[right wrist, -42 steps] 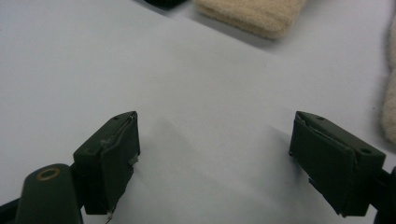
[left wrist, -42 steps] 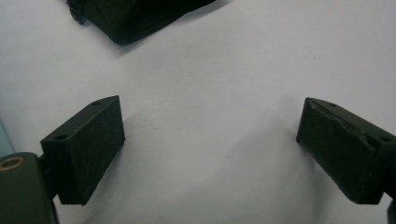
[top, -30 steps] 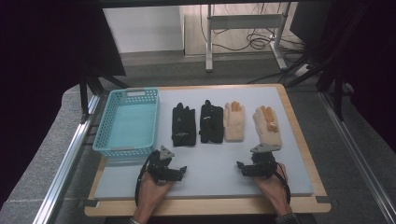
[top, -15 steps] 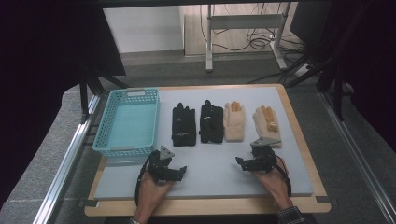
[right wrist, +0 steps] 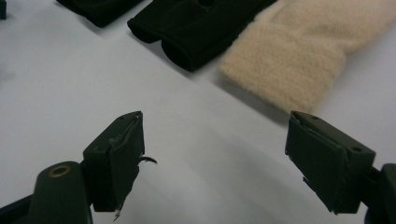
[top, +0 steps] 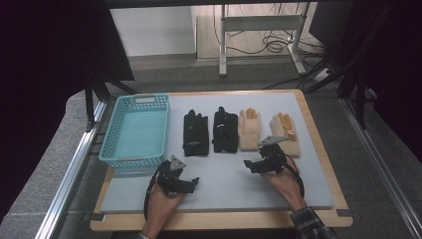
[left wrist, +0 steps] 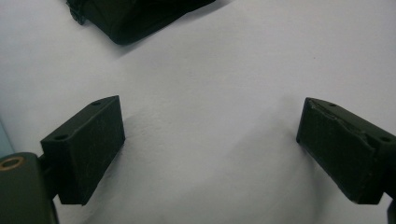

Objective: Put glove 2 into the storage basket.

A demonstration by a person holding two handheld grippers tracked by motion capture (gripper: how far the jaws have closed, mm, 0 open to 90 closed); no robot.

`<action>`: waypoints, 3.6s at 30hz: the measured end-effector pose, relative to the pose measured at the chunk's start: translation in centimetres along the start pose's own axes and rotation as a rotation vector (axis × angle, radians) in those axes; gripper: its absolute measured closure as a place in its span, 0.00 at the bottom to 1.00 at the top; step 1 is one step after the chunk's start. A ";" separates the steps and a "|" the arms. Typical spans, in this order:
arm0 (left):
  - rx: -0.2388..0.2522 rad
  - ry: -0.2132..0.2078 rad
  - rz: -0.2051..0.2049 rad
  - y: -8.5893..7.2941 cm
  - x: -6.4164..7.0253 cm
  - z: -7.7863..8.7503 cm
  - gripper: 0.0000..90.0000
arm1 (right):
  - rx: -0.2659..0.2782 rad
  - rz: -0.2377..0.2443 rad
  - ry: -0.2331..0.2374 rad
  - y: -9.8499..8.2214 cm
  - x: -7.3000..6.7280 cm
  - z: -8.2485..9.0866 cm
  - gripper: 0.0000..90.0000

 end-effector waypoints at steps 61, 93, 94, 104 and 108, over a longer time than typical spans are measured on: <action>0.004 -0.003 0.006 0.0 0.0 0.0 0.09 | -0.133 0.017 -0.063 10.6 4.5 -11.5 0.69; 0.003 -0.009 0.007 0.0 0.0 -0.1 0.08 | 0.044 -0.020 0.073 7.0 -3.4 0.4 0.90; 0.003 -0.009 0.007 0.0 0.0 -0.1 0.08 | 0.044 -0.020 0.073 7.0 -3.4 0.4 0.90; -0.001 -0.006 0.009 0.0 0.0 -0.1 0.08 | -0.027 -0.007 0.100 1.8 -6.5 -2.4 0.85; 0.000 -0.004 0.006 0.0 0.0 -0.1 0.08 | -0.041 0.017 0.064 0.9 -6.5 -3.1 0.59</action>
Point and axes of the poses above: each handheld gripper's, and its own axes: z roughly backward along the jaws, y roughly out of its top, x roughly to its right, the point moved 1 cm from there along -z, roughly forward along the jaws, and after that the axes turned 15 degrees about y, right-handed, at the moved point
